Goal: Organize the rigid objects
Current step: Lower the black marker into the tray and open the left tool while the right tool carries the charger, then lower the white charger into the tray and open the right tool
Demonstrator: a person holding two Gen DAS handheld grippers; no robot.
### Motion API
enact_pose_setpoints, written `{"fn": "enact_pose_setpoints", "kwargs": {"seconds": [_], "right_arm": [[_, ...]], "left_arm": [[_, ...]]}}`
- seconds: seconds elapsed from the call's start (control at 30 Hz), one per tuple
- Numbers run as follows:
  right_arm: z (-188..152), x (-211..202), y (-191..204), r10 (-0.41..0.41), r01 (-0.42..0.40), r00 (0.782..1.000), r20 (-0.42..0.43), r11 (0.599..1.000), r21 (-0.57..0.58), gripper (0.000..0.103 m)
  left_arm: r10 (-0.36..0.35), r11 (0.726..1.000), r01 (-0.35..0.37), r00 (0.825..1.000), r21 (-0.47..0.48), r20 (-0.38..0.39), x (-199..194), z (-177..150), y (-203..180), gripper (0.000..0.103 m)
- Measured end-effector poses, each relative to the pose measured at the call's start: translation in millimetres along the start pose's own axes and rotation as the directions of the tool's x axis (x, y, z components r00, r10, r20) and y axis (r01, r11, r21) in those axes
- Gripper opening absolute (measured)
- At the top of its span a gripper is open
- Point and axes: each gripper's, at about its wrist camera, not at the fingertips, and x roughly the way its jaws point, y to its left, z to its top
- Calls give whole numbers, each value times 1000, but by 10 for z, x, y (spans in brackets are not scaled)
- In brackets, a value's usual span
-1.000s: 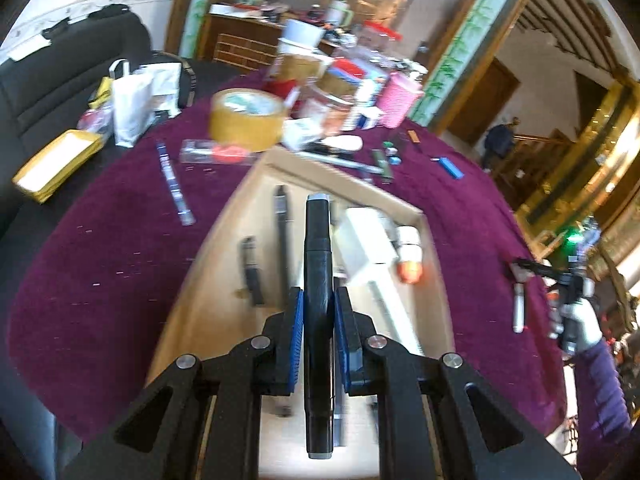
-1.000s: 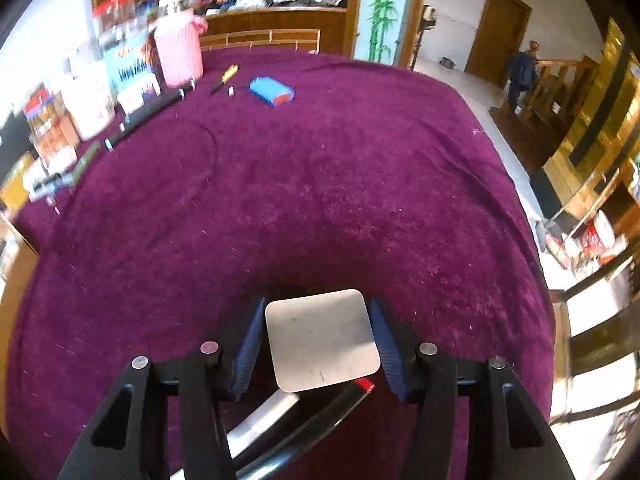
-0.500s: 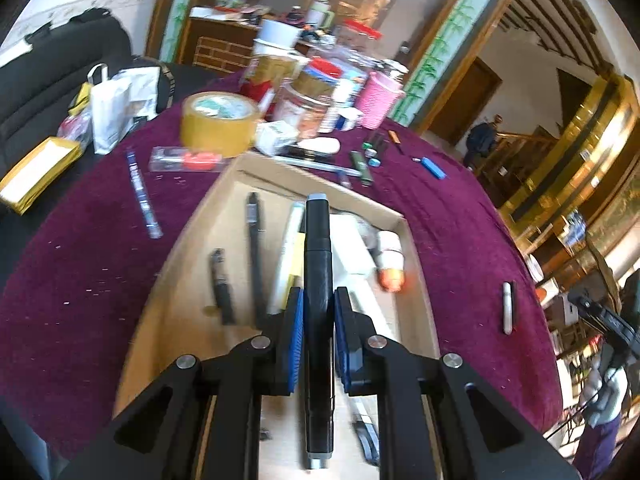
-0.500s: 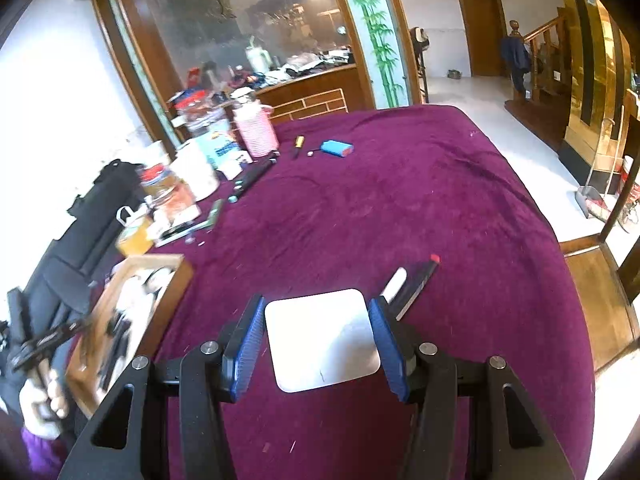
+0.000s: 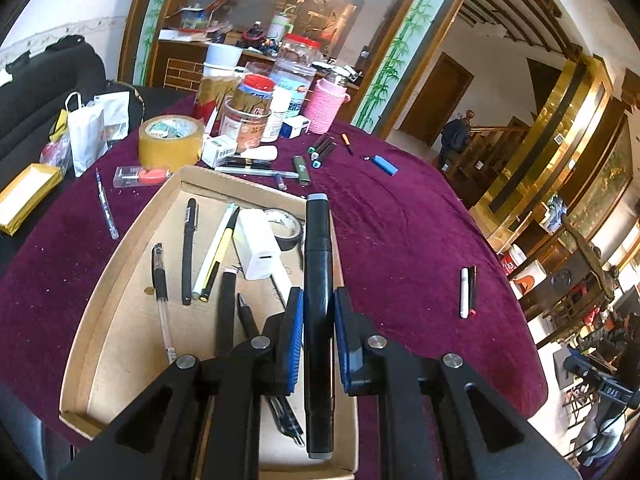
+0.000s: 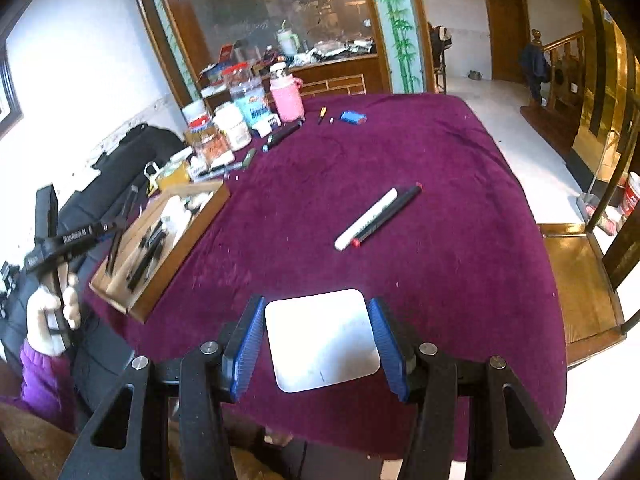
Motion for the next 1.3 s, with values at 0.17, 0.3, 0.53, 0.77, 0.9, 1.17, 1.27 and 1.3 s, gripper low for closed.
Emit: {"fn": "enact_pose_setpoints", "kwargs": {"seconds": [0.17,0.3,0.53,0.77,0.9,1.17,1.27,1.3], "right_arm": [[-102,201,53,37,-35,998,-45,999,25,57],[-37,436,287,87,-86,994,-61,996,25,57],[328,894,891,237,-238,968,-82,971,-5,57],[653,1489,1580,330,-339,930,-163,940,-32,57],[748,1763,1985,345,-368,915,-208,927,-80,58],[696,2250,2503,248,-306,933,-260,927,-215,58],[601,2341,2558,214,-284,938,-272,925,-253,58],[581,2360,2577,206,-277,942,-267,924,-264,58]], "left_arm": [[-5,1000,5,1000,-12,1,-59,-109,70,14],[-12,999,12,1000,-45,5,-107,-157,254,14],[76,994,-74,997,-85,18,-184,-202,648,14],[136,981,-143,989,-131,-64,40,-231,985,15],[149,980,-162,982,-119,-115,224,-191,1043,15],[128,979,-141,987,-147,-93,209,-188,1088,35],[137,980,-142,989,-142,-47,69,-166,1059,56],[143,978,-146,989,-147,-33,24,-162,1054,67]]}}
